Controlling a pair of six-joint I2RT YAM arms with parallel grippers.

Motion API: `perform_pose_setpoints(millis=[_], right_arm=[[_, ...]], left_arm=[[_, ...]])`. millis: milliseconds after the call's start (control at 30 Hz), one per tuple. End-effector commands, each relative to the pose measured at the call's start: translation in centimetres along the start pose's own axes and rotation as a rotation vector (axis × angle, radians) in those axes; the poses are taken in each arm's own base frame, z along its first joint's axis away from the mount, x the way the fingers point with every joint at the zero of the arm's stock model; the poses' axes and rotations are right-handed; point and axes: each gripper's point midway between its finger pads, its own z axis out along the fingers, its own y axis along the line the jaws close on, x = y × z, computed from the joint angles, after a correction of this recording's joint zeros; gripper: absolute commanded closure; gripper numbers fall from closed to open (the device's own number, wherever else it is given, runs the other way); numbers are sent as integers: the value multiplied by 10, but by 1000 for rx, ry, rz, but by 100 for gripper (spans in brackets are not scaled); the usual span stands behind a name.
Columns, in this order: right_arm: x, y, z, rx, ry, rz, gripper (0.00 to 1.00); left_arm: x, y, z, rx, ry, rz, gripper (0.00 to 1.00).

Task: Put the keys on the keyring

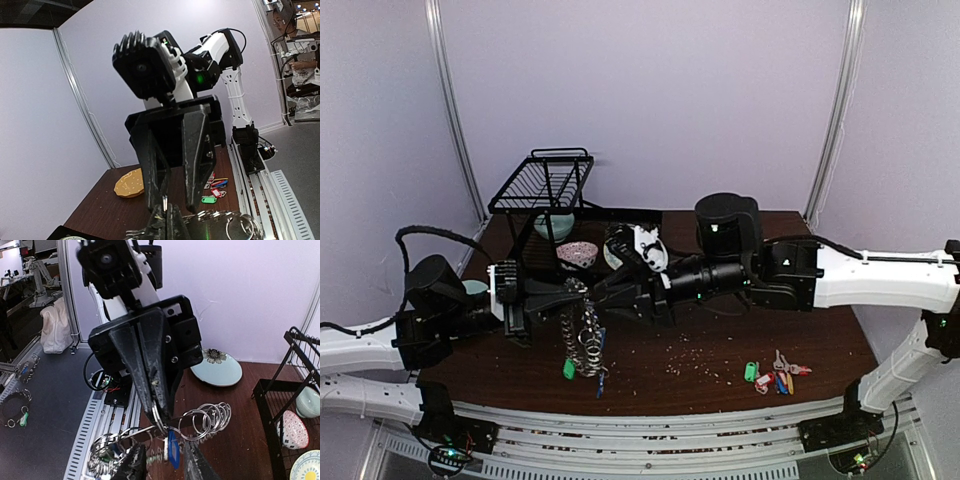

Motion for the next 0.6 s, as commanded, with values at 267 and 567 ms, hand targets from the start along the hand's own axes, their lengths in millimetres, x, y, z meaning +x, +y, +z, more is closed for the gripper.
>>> perform_pose_setpoints(millis=[267, 567], right_arm=[[-25, -3, 3, 9, -78, -21, 78], [-28, 2, 2, -12, -82, -38, 77]], left_arm=[[-26, 10, 0, -37, -86, 47, 100], [-22, 10, 2, -33, -70, 41, 100]])
